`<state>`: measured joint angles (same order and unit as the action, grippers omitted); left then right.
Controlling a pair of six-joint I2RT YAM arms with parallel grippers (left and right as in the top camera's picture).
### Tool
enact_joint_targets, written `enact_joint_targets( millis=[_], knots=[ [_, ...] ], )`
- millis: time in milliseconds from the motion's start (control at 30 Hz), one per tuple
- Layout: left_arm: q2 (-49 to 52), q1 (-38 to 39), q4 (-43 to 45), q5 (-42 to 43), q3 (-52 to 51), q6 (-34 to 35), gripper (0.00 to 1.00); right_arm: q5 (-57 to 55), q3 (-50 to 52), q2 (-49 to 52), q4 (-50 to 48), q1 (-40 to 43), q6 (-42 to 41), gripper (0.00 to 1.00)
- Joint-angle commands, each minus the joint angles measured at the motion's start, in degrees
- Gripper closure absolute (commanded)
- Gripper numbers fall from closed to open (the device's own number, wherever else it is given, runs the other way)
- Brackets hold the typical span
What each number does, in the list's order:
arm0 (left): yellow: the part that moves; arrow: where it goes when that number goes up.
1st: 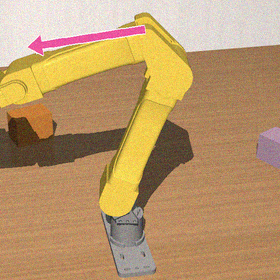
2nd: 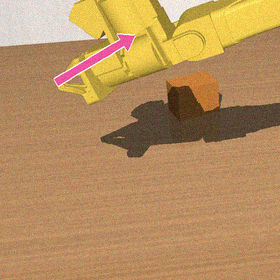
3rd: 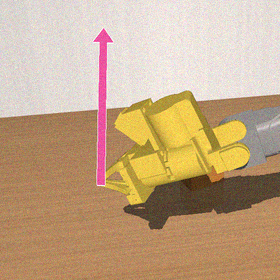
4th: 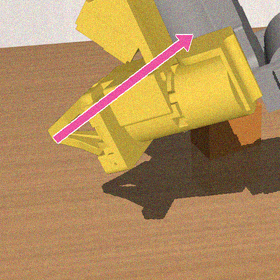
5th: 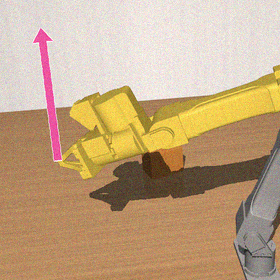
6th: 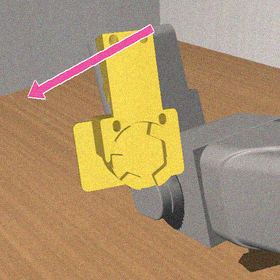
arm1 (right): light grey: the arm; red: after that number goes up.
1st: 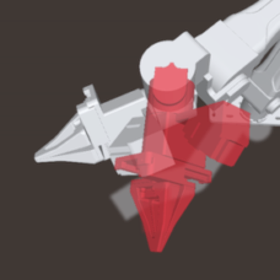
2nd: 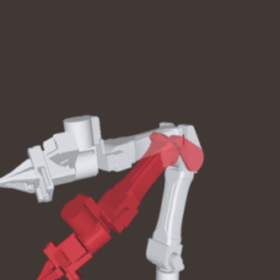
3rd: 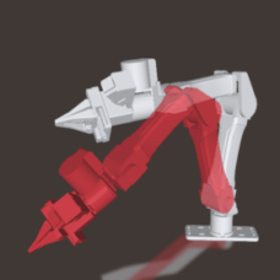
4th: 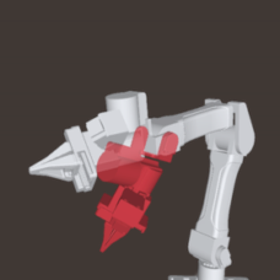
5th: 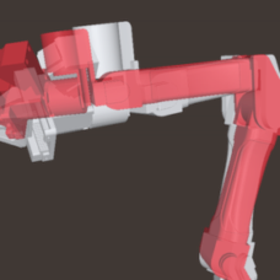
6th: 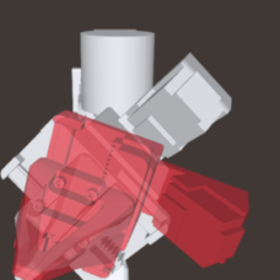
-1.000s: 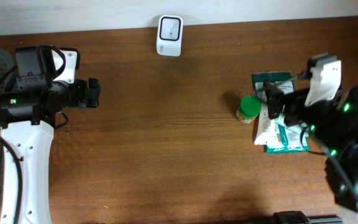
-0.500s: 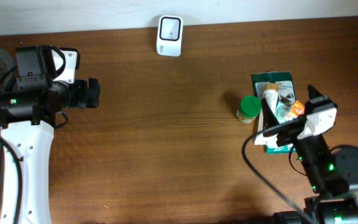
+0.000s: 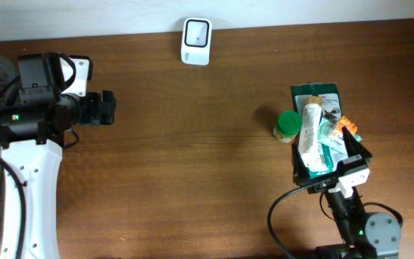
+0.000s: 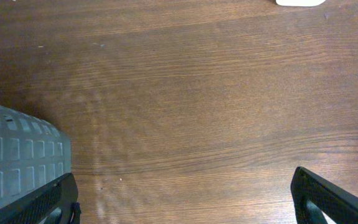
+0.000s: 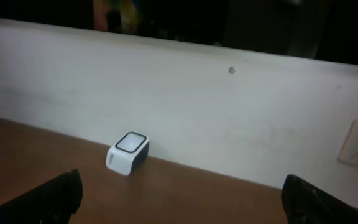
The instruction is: Scan the item barcode
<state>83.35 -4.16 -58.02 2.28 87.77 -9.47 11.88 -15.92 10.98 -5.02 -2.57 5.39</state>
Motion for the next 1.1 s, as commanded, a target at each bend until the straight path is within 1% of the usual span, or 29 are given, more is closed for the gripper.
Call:
enact_joint_targets(
  millis=[0, 67, 167, 400, 667, 733, 833, 1067],
  knots=[
    [-0.1, -0.2, 0.0, -0.2, 0.5, -0.9, 0.01, -0.3, 4.9, -4.2, -3.8, -0.5, 0.2, 0.02],
    [-0.1, -0.2, 0.0, -0.2, 0.5, -0.9, 0.01, -0.3, 8.1, -7.2, -6.6, -0.5, 0.2, 0.02],
    [-0.1, -0.2, 0.0, -0.2, 0.5, -0.9, 0.01, -0.3, 11.6, -10.5, -8.2, -0.5, 0.2, 0.02],
    [-0.1, -0.2, 0.0, -0.2, 0.5, -0.9, 0.01, -0.3, 15.3, -10.8, -9.0, -0.5, 0.2, 0.02],
    [-0.1, -0.2, 0.0, -0.2, 0.5, -0.9, 0.01, -0.3, 15.6, -10.8, -3.9, -0.5, 0.2, 0.02],
    [-0.1, -0.2, 0.0, -0.2, 0.5, -0.9, 0.01, -0.3, 15.6, -10.8, 0.1, -0.5, 0.2, 0.02],
    [-0.1, -0.2, 0.0, -0.2, 0.5, -0.9, 0.01, -0.4, 15.6, -10.8, 9.0, -0.5, 0.2, 0.02],
    [-0.1, -0.2, 0.0, -0.2, 0.5, -0.9, 0.01, -0.5, 15.6, -10.8, 8.5, -0.5, 0.2, 0.02]
  ],
)
